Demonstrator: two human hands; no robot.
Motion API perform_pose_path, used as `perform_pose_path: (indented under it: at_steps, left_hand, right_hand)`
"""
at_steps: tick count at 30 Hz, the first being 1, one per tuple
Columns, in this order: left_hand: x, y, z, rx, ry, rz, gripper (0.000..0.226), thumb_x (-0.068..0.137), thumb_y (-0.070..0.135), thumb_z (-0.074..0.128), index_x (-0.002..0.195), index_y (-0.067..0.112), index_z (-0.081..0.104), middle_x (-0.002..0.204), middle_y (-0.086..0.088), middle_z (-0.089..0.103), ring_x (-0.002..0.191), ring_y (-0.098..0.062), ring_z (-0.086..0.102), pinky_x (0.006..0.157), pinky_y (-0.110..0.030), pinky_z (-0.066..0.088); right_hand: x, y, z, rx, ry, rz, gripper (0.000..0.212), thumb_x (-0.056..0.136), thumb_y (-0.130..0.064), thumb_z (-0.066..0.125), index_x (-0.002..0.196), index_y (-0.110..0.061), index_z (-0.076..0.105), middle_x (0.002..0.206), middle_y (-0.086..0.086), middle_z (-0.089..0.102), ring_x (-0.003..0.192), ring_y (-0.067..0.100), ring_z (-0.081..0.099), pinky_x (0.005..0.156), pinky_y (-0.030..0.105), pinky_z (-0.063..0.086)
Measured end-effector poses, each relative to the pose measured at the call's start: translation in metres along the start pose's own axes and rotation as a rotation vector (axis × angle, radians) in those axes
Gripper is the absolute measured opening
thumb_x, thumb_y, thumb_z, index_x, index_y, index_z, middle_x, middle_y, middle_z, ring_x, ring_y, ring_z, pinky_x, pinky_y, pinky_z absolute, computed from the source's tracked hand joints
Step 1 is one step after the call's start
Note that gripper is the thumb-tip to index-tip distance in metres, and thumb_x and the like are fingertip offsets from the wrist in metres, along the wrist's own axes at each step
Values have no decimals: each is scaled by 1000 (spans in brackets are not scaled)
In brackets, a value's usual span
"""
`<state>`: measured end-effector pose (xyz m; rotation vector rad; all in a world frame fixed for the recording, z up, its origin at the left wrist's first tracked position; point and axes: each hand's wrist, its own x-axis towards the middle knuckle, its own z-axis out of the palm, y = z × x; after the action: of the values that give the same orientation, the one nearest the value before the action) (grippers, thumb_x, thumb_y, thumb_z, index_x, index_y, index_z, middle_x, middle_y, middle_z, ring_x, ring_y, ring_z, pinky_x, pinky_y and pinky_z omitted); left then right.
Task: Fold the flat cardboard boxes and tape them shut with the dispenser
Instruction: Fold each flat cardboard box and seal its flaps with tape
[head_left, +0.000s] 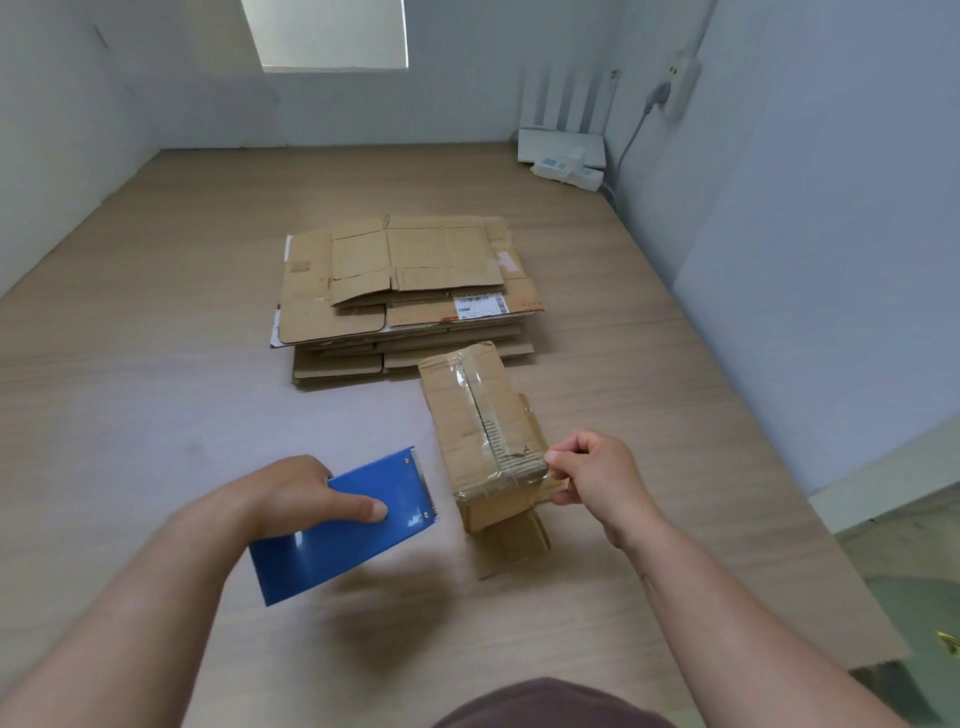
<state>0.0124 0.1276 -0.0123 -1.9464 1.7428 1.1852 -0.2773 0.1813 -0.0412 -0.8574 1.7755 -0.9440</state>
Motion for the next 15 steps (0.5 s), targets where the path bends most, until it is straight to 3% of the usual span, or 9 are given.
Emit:
perform_pose_path:
  at_steps: [5, 8, 10, 11, 13, 15]
  left_hand:
    - [10, 21, 13, 91, 40, -1, 60, 70, 71, 66, 95, 17, 64, 96, -3, 65, 87, -16, 59, 69, -29, 37]
    - [11, 26, 14, 138, 59, -13, 62, 69, 74, 64, 94, 18, 63, 95, -2, 64, 86, -15, 60, 70, -28, 40]
    - [9, 28, 13, 161, 76, -15, 62, 68, 75, 64, 92, 18, 63, 92, -1, 64, 84, -15, 60, 69, -28, 40]
    - [8, 28, 12, 168, 83, -17, 61, 69, 75, 64, 91, 18, 62, 91, 0, 64, 84, -15, 60, 69, -28, 40]
    - [4, 31, 12, 174, 83, -28, 57, 70, 73, 64, 89, 19, 60, 89, 0, 62, 82, -14, 59, 68, -27, 39]
    - [1, 33, 13, 176, 94, -37, 55, 71, 72, 64, 86, 19, 58, 87, 1, 60, 80, -13, 58, 65, -27, 38]
  right_hand:
    - [0, 8, -4, 77, -82, 90, 6, 91, -17, 61, 89, -12, 58, 81, 6, 60, 63, 14, 54, 67, 39, 58]
    - [3, 17, -7, -88, 30, 125, 24, 90, -24, 59, 110, -23, 48, 102, 4, 61, 85, 19, 61, 73, 38, 57]
    - [0, 18, -5, -262, 193, -19, 10, 93, -27, 53, 101, -20, 54, 101, 3, 62, 88, 21, 59, 73, 37, 52]
    - [-2, 17, -2, -333, 220, -100, 14, 95, -31, 48, 89, -20, 54, 95, 3, 61, 85, 20, 56, 66, 33, 46]
    - [-5, 15, 8, -458, 171, -214, 30, 97, -41, 42, 76, -21, 50, 86, -1, 55, 79, 18, 51, 60, 30, 37]
    - [-8, 16, 17, -559, 135, -270, 33, 97, -44, 41, 77, -19, 48, 87, -3, 51, 81, 17, 49, 63, 30, 36]
